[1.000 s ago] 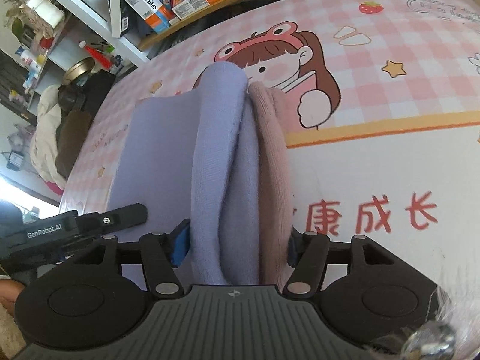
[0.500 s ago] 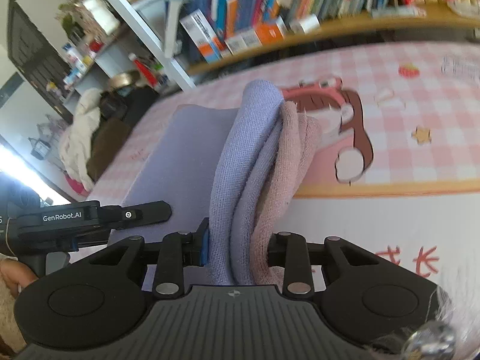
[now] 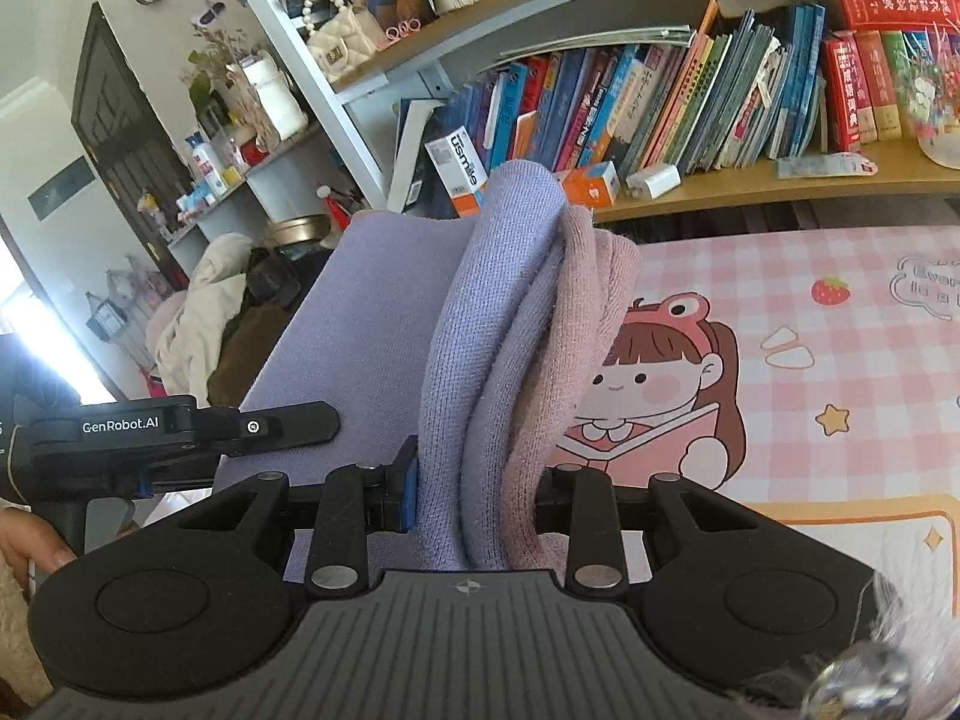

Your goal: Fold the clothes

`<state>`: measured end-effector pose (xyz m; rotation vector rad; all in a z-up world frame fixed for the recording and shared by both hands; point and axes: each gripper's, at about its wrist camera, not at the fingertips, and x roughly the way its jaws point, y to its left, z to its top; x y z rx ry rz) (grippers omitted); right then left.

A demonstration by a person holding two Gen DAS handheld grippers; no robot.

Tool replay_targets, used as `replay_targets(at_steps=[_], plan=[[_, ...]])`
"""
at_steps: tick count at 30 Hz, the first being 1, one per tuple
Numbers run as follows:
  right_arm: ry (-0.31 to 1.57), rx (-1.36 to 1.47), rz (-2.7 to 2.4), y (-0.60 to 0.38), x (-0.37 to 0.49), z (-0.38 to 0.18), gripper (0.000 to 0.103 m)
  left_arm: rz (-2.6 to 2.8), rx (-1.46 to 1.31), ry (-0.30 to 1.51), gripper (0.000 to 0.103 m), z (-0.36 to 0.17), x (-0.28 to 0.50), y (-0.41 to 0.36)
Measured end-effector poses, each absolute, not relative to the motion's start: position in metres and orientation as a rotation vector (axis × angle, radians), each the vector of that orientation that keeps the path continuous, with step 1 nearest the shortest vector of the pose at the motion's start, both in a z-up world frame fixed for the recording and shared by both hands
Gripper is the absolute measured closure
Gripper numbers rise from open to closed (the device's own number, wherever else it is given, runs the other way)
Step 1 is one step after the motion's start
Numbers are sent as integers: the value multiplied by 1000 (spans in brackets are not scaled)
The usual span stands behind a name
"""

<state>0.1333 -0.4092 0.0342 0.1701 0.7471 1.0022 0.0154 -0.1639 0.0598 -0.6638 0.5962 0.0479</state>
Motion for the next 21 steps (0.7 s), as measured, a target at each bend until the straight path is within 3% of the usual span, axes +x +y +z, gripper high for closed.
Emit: replay_targets(at_steps=[21], plan=[[736,206,948,-413,135,37,75,-6,-643,616,62,63,31,-155]])
